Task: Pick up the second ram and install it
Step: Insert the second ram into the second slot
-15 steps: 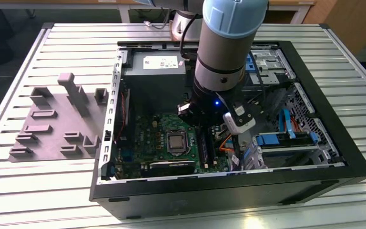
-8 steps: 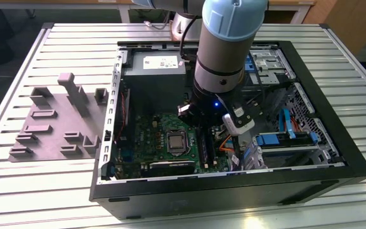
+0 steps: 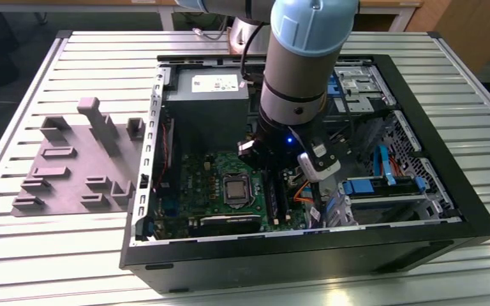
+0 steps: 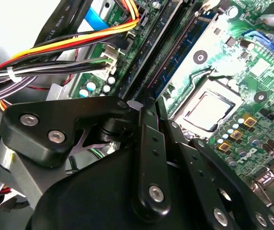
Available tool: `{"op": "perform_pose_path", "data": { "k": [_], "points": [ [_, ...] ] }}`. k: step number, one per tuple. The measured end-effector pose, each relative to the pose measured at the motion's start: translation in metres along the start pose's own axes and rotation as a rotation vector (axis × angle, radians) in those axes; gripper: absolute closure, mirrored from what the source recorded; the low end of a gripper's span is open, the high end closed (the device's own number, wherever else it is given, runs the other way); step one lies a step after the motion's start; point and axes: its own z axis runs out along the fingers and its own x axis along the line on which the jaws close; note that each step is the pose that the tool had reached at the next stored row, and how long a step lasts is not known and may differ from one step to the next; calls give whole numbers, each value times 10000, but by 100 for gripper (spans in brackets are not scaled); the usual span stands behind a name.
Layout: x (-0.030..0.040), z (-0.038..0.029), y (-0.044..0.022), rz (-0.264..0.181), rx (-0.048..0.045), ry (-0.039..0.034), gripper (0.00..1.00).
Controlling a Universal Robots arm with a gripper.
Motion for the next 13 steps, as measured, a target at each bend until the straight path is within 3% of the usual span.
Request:
{"op": "perform_pose_path", "data": {
  "k": [13],
  "points": [
    [0,28,0,0,2,1,86]
  ]
}}
